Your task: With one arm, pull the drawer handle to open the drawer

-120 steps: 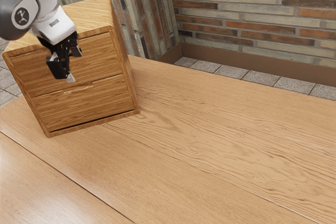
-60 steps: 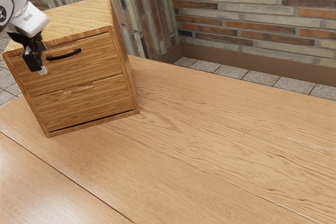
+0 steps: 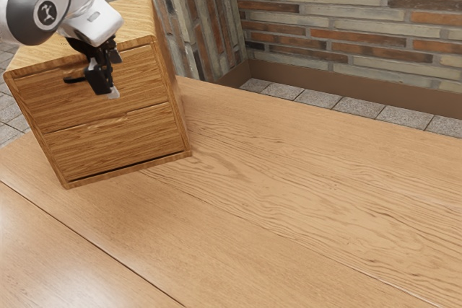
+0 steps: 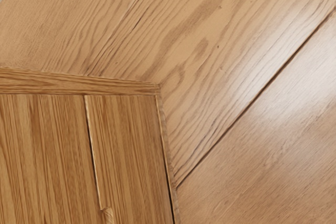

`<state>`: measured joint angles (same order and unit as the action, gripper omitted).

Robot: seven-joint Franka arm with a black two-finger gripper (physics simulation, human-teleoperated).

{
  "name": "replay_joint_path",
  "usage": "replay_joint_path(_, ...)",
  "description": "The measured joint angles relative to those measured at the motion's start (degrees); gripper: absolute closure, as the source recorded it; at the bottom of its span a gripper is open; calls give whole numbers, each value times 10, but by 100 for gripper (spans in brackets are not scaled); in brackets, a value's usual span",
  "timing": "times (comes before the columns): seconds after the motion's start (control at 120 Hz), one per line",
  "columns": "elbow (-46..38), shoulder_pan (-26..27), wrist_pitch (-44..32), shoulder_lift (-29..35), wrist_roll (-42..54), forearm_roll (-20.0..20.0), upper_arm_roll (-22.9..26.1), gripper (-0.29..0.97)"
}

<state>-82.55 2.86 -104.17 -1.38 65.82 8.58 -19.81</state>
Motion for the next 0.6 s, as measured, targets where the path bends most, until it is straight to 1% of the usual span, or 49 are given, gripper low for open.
replay_joint_path(0.108, 0, 8, 2, 0, -7, 0, 0, 0)
replay_joint_path(0.217, 0, -1, 3, 0, -13, 0, 0, 0)
replay_joint_path(0.6, 1, -87, 3, -2, -27, -1, 0, 0)
